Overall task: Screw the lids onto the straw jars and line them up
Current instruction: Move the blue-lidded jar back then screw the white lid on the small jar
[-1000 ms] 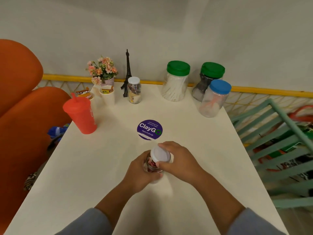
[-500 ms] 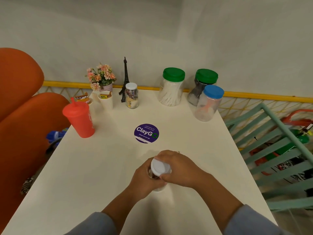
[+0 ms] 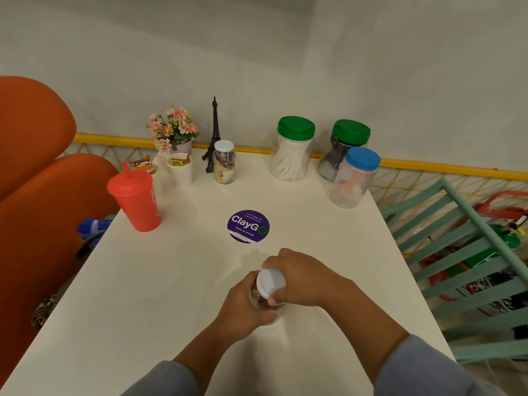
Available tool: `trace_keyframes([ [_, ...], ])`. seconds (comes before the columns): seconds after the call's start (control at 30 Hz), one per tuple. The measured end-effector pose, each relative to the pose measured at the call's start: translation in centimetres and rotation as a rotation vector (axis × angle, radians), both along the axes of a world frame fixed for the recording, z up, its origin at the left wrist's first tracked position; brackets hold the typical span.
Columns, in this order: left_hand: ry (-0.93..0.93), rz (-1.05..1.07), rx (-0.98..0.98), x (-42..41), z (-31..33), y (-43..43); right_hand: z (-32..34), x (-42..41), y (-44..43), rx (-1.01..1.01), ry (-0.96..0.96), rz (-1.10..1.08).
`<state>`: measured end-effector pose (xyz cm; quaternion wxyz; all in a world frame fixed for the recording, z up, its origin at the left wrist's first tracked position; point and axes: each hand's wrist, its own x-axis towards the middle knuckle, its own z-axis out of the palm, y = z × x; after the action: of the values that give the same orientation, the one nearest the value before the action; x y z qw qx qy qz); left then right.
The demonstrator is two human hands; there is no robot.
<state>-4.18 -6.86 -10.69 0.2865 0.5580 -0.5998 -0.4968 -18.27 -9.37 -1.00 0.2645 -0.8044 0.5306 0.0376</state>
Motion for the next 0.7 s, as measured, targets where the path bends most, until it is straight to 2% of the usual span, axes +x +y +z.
trace_keyframes([
  [0.2, -0.029, -0.055, -0.010, 0.2, 0.3, -0.1, -0.6, 0.5, 0.7, -0.071, 0.072, -0.034],
  [0.4, -0.034, -0.083, 0.021, 0.4, 0.5, -0.4, -0.2, 0.4, 0.9, -0.072, 0.097, 0.076],
  [0.57, -0.078, -0.109, 0.047, 0.4, 0.5, -0.6, -0.2, 0.5, 0.0, -0.082, 0.138, 0.253],
  [0.7, -0.090, -0.097, 0.062, 0.6, 0.3, -0.6, -0.4, 0.5, -0.2, -0.053, 0.121, 0.289],
])
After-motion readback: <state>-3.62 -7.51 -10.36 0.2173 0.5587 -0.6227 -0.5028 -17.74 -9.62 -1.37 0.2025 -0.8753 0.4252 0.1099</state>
